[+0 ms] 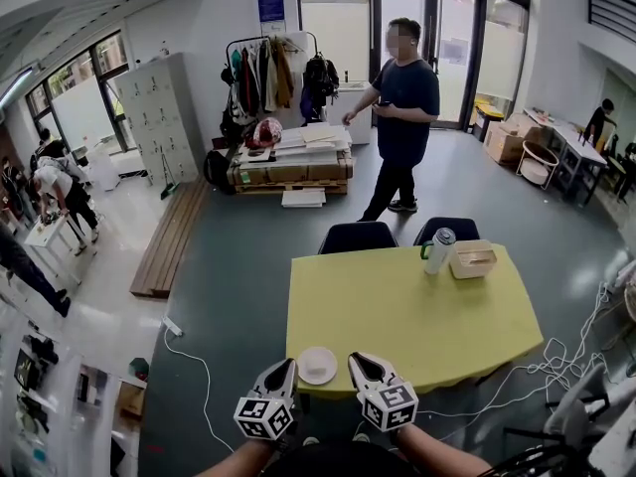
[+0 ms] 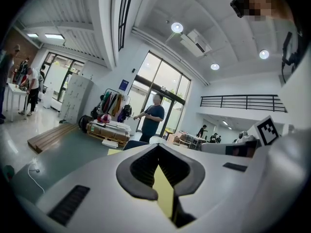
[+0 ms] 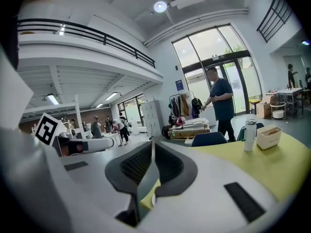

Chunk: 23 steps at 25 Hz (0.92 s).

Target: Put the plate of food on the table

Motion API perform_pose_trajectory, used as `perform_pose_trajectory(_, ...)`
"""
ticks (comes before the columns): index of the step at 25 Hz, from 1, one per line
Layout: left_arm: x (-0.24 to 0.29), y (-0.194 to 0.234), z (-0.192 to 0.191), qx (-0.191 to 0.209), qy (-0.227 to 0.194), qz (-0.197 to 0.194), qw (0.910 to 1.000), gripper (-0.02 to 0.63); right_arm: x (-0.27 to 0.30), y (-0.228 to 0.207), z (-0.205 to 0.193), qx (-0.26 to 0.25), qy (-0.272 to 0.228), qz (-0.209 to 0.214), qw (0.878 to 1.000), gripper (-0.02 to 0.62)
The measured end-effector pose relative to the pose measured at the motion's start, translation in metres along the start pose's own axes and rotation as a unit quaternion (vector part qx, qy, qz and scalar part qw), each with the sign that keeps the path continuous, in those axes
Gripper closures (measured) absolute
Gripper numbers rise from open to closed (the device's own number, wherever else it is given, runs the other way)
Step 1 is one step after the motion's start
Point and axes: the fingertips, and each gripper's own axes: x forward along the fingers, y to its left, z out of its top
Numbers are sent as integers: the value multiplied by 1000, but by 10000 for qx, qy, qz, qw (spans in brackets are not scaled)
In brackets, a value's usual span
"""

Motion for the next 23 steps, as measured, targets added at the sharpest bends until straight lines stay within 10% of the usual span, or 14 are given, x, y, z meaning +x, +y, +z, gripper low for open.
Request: perform_pose_trajectory(23,1,2,-13,-88,185,59,9998,597,0,0,-8,25,176,54,9998,563)
